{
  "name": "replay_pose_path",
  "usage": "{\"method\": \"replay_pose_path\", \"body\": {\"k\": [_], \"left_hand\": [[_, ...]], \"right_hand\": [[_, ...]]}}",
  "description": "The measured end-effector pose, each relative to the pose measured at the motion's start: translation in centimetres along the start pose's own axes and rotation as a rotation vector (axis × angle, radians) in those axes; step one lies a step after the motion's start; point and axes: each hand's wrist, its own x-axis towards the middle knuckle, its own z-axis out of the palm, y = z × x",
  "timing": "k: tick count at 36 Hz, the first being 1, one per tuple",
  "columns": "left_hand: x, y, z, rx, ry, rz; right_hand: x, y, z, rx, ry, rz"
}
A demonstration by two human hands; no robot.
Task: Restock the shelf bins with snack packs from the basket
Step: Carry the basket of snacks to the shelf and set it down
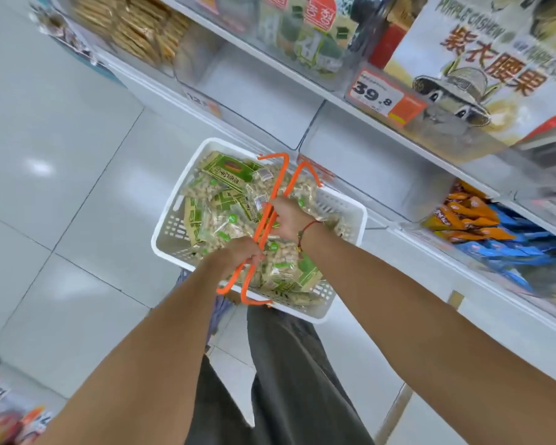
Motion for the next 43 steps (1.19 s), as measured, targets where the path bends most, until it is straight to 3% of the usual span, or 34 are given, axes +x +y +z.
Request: {"method": "replay_pose_path", "body": {"k": [10, 14, 17, 21, 24, 36, 43], "left_hand": [[2.8, 1.2, -5.6, 0.196, -0.216, 0.004], [3.8, 1.4, -8.1, 0.241, -0.322, 0.006], [3.6, 0.8, -9.8, 0.175, -0.322, 0.015], [4.1, -0.8, -14.3, 0.030, -0.303, 0.011], [5.7, -3.1, -16.8, -0.020, -0.270, -0.005], [14.7, -4.8, -18.0, -0.011, -0.196, 0.031], [19.9, -6.6, -16.9, 0.024, -0.272, 0.093]], "right_hand": [[1.0, -2.0, 3.8, 0.147, 0.134, 0.008], [1.0, -1.9, 5.1, 0.245, 0.089, -0.024], [0.9, -1.1, 6.3, 0.299, 0.113, -0.087], [1.5, 1.6, 3.5, 0.409, 0.303, -0.142], [1.8, 4.4, 1.1, 0.519, 0.265, -0.143], [9.4, 8.1, -0.3, 0.334, 0.278, -0.147], [15.0, 10.2, -1.6, 0.233, 0.335, -0.235]]}}
